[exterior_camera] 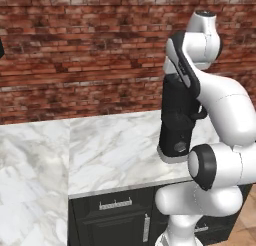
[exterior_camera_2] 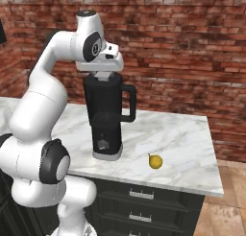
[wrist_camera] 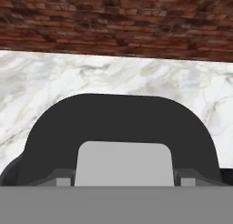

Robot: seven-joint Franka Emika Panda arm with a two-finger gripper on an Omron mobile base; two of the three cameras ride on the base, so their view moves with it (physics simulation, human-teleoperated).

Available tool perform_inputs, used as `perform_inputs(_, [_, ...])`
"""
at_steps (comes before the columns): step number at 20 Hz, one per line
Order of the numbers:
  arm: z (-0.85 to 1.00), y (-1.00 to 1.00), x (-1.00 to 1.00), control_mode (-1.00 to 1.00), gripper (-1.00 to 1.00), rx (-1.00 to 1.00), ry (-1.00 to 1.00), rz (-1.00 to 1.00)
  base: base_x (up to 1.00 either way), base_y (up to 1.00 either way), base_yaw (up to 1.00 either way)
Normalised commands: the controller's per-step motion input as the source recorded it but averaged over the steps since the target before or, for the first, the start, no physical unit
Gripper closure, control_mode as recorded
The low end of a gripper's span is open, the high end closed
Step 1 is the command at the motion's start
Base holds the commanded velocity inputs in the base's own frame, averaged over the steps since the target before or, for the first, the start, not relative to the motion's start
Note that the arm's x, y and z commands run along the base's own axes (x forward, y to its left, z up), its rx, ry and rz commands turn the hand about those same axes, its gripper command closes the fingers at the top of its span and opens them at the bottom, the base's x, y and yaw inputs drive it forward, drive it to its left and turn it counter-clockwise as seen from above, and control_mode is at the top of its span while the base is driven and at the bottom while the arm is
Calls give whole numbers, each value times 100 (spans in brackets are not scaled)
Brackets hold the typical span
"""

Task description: Open the blender lid, put the pear in the blender, close the lid, and start the blender.

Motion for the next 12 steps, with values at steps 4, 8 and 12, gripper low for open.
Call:
perform_inputs(4, [41, 0, -12, -100, 100, 3, -7, 0, 0, 0, 0])
perform_inputs(8, [77, 0, -39, -100, 100, 1, -20, 0, 0, 0, 0])
perform_inputs(12, [68, 7, -52, -100, 100, 1, -22, 0, 0, 0, 0])
